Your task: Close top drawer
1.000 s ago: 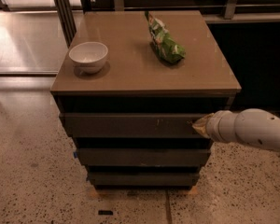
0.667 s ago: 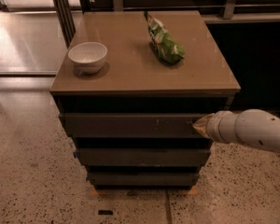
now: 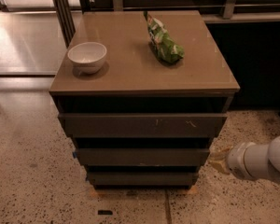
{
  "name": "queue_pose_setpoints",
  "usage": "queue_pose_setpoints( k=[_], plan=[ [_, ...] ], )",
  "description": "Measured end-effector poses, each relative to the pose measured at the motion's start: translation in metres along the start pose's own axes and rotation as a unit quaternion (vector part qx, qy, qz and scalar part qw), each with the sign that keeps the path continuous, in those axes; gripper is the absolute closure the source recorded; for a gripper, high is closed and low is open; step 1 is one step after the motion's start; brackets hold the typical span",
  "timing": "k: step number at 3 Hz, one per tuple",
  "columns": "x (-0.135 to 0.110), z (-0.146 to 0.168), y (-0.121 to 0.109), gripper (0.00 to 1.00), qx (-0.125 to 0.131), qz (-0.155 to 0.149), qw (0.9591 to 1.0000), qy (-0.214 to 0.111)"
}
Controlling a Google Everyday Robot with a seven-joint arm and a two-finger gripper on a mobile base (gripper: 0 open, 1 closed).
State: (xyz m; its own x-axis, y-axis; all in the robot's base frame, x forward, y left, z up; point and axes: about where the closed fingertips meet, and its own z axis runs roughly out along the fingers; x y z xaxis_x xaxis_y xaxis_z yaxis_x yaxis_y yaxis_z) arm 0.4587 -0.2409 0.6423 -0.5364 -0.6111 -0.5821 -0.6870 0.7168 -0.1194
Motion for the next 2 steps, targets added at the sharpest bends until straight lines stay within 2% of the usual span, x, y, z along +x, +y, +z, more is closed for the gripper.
queue_pose_setpoints(
  k=[1, 2],
  plan=[
    [0.028, -0.012, 0.019, 0.82, -0.031, 0.024, 0.9991, 0.019],
    [0.009, -0.003, 0.008, 0.58, -0.016, 0.007, 0.9998, 0.009]
  ],
)
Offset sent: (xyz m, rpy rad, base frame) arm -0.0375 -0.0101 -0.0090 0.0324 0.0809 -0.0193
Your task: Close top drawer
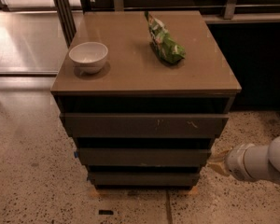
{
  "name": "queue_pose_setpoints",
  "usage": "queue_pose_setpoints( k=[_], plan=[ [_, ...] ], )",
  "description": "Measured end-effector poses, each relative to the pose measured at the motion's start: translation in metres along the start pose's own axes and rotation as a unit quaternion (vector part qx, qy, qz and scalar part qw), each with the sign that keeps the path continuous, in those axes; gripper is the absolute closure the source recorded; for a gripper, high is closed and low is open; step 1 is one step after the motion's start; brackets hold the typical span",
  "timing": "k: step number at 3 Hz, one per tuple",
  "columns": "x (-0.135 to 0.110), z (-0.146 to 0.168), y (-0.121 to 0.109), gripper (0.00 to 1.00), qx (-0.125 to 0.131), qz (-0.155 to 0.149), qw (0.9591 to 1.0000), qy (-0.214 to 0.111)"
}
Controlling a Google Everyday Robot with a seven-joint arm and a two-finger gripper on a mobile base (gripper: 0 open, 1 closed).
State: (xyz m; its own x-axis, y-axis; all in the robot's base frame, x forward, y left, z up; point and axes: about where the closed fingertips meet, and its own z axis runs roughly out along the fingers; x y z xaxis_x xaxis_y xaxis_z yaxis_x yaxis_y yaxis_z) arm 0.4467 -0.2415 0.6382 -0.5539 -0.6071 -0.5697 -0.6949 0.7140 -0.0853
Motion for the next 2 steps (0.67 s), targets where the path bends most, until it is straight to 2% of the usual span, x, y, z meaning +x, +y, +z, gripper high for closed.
queue_pose_setpoints(
  k=[2],
  plan=[
    [0.0028, -0.0016, 0.0016, 0.12, -0.001, 0.003, 1.0000, 0.001]
  ],
)
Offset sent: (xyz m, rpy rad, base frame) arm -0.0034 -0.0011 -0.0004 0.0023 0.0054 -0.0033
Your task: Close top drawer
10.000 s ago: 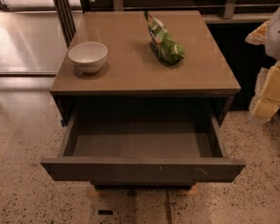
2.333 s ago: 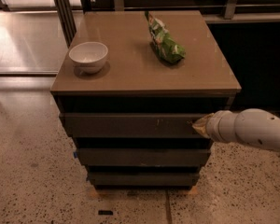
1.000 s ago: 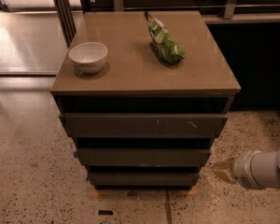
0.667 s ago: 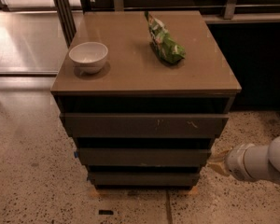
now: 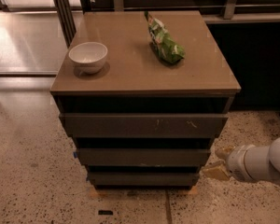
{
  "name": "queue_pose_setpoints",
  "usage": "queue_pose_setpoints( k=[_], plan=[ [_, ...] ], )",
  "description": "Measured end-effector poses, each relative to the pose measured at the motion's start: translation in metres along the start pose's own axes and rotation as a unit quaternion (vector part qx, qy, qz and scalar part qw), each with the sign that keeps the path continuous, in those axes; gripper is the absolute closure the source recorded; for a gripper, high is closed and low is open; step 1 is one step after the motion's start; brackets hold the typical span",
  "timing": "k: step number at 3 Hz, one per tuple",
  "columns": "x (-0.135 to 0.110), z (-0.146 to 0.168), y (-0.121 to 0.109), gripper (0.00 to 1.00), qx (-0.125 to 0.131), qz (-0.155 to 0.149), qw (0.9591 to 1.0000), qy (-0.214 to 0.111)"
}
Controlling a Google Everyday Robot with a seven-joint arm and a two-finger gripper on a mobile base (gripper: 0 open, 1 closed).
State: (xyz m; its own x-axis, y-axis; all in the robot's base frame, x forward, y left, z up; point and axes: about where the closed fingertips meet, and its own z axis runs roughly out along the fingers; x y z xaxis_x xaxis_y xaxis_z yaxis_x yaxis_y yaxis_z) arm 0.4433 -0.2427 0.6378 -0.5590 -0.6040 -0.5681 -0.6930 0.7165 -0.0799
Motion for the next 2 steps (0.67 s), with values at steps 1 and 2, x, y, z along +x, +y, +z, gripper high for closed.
queue_pose_setpoints(
  k=[1, 2],
  plan=[
    [-0.0001, 0.0000, 0.0000, 0.00, 0.000, 0.000, 1.0000, 0.000],
    [-0.0001, 0.0000, 0.0000, 0.00, 0.000, 0.000, 1.0000, 0.000]
  ],
)
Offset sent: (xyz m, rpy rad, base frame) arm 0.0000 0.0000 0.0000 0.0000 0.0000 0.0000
